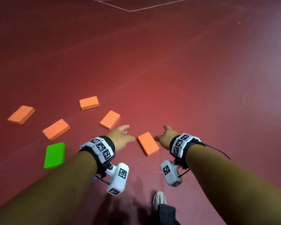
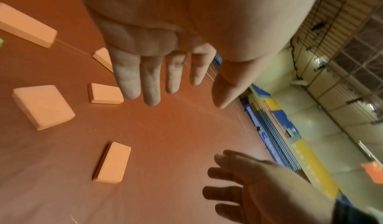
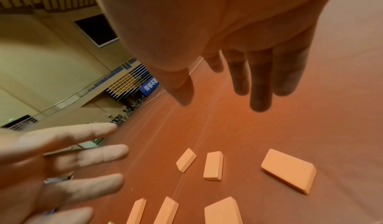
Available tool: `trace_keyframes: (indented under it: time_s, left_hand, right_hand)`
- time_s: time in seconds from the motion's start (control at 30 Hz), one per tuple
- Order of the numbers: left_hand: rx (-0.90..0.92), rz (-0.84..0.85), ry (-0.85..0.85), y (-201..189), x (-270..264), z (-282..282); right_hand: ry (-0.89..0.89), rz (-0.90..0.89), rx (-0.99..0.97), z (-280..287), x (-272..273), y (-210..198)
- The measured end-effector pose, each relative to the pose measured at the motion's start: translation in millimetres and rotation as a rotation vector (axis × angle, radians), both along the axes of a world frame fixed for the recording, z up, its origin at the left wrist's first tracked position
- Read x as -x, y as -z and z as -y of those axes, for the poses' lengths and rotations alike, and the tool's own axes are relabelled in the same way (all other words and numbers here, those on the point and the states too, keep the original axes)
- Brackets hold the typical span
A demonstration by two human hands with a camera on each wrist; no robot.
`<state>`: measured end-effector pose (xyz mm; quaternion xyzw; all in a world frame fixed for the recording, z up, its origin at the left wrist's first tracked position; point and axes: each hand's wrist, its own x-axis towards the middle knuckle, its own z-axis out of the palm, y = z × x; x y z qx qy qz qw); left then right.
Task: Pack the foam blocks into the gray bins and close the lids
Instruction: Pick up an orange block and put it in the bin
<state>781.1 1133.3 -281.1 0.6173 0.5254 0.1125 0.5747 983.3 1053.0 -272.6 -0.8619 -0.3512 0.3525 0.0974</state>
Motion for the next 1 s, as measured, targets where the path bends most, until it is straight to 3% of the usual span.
trace_keyframes:
  time_s: [0.1, 0.2, 0.3, 0.43, 0.6, 0.67, 0.77, 0.83, 0.9, 1.0]
  left_hand:
    - [0.020, -0.055, 0.078, 31, -52, -54]
    - [0.054, -0.117, 0.028, 90, -98, -108]
    - [0.154, -0.213, -0.043, 183, -138, -144]
    - [0.375, -0.286, -0.042, 340, -179, -148]
    - [0.521, -0.391, 0.179, 495, -210, -143]
    - [0.557, -0.378, 0.154, 583, -231, -163]
    - [0.701, -0.331, -0.032, 671, -256, -202]
    - [0.817, -0.257, -0.183, 722, -271, -224]
    - [0.817, -0.229, -0.187, 767, -282, -238]
    - [0.791, -0.178, -0.146, 790, -293, -245]
  right_hand:
    - [0.037, 0.003, -0.005, -60, -52, 41]
    - [0.028, -0.032, 0.052, -121, -102, 114]
    - [-0.021, -0.095, 0.188, -175, -147, 218]
    - [-0.037, -0.129, 0.371, -220, -195, 370]
    - [0.079, -0.116, 0.535, -238, -227, 534]
    - [0.178, -0.103, 0.565, -250, -238, 620]
    - [0.268, -0.108, 0.530, -261, -242, 702]
    - [0.261, -0.063, 0.472, -270, -242, 748]
    - [0.200, -0.073, 0.437, -288, -243, 788]
    - [0.071, -0.219, 0.440, -320, -254, 803]
